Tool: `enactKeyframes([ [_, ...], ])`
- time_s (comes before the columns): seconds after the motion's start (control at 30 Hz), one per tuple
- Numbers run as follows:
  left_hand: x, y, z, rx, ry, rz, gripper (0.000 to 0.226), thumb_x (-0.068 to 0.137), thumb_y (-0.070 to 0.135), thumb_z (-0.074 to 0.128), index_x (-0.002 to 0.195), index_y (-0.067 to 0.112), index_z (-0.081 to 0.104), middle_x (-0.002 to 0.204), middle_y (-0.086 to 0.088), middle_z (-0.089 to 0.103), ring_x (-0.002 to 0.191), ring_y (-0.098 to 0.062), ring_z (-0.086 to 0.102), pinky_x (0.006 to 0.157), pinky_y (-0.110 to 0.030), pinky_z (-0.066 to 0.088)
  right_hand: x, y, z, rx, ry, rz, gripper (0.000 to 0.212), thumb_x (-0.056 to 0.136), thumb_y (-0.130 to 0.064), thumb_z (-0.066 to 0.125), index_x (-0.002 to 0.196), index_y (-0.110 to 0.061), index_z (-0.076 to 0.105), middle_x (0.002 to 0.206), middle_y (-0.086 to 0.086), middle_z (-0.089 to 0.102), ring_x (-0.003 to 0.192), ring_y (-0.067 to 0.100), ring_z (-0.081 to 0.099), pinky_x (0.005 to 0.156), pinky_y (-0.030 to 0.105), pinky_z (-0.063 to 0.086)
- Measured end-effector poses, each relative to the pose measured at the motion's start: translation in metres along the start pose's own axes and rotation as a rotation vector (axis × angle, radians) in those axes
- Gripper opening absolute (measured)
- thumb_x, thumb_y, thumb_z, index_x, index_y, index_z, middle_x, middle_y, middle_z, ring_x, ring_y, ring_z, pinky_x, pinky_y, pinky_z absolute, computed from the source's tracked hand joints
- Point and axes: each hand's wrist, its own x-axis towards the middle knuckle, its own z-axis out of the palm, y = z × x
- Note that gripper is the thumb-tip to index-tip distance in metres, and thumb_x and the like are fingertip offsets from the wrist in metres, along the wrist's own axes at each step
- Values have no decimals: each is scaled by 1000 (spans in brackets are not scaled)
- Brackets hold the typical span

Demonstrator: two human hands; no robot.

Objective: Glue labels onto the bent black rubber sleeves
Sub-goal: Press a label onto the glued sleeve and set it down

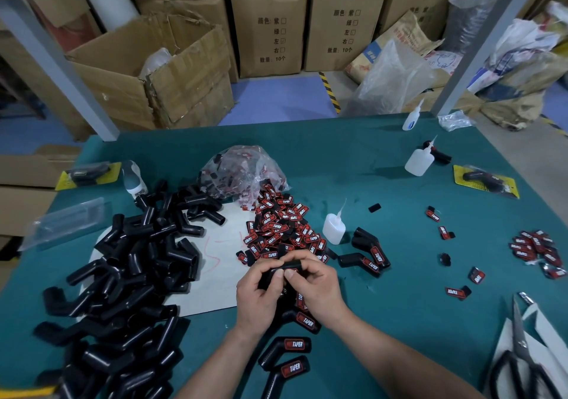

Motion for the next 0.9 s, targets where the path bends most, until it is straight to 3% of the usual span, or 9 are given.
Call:
enactKeyframes([
  [0.1, 0, 1, 1, 8, 4, 10, 20, 93, 32, 63, 105, 45, 71, 101, 13, 74, 95, -12, 70, 87, -22, 54, 1, -2, -1, 10, -10, 5, 12, 86, -18, 70, 74, -17, 74, 106, 8, 71, 100, 23, 68, 91, 31, 52],
  [0.2, 0, -1, 0, 8, 4, 0, 20, 93, 34, 63, 107, 45, 72, 101, 9, 74, 92, -17, 71, 85, -28, 55, 1, 1, -3, 22, -20, 28, 15, 88, -18, 69, 76, -9, 74, 107, 9, 71, 101, 25, 68, 91, 34, 52],
  [0.43, -1, -3, 0, -14, 5, -17, 19, 94, 34, 63, 108, 44, 72, 102, 4, 74, 85, -22, 70, 78, -33, 57, 2, 0, -4, 87, -34, 75, 21, 88, -20, 69, 68, -20, 72, 109, 11, 71, 100, 24, 68, 90, 32, 52],
  [0.7, -1, -5, -1, 2, 4, -50, 19, 95, 36, 62, 108, 44, 72, 102, 7, 76, 91, -17, 71, 82, -42, 59, 5, -8, -4, 92, -72, 88, 22, 87, -20, 69, 65, -20, 73, 108, 7, 71, 97, 17, 68, 88, 26, 51],
  [0.9, 0, -4, -2, 5, 12, -60, 19, 94, 37, 62, 107, 46, 72, 101, 9, 76, 90, -13, 71, 82, -30, 57, 4, -13, -4, 73, -87, 75, 24, 88, -21, 68, 66, -25, 75, 108, 6, 71, 97, 18, 68, 88, 27, 51],
])
